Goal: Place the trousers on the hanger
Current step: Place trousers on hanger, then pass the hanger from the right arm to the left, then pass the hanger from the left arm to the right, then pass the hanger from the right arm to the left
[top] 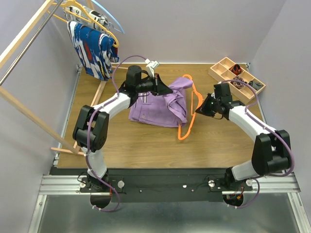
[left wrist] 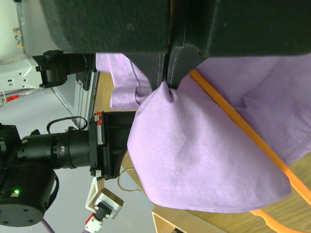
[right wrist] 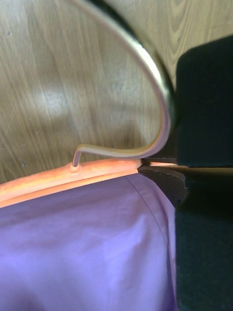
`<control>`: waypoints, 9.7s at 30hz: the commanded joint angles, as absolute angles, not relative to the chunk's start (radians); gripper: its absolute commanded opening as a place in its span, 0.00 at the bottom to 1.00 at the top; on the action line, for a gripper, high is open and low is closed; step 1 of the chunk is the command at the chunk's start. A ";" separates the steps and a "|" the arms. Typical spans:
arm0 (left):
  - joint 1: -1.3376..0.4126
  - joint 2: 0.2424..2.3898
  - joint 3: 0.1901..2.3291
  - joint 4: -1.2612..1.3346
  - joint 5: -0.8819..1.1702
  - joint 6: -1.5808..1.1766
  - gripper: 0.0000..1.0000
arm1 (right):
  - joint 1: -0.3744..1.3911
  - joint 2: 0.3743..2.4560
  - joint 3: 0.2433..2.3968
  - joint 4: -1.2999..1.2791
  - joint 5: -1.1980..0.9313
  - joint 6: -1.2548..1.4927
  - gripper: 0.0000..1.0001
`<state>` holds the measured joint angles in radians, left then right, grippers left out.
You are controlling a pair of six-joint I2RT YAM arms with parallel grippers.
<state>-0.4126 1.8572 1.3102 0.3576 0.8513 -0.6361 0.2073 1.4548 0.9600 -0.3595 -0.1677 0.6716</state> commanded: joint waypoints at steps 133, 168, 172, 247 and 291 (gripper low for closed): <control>-0.681 1.923 1.210 0.620 0.802 -0.816 0.73 | 0.288 1.482 1.224 -0.310 -0.238 0.657 0.01; -0.663 1.822 1.514 -0.165 0.298 -0.502 0.00 | 0.290 1.325 1.218 -0.360 0.064 0.675 0.08; -0.650 1.770 1.526 -0.273 0.184 -0.459 0.00 | 0.290 1.305 1.229 -0.360 0.165 0.655 0.07; -0.506 1.120 1.272 -0.560 -0.080 -0.506 0.00 | 0.773 2.187 2.103 -0.172 -0.643 0.808 0.10; -0.144 0.900 0.732 0.135 0.836 -0.693 0.20 | 0.770 2.094 2.037 -0.026 -0.856 0.966 0.01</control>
<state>-0.1448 0.9188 0.7429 0.0658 0.7567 -0.7025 0.7654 2.1670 2.0659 -0.1253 -0.8196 0.9569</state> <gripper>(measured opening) 0.355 0.419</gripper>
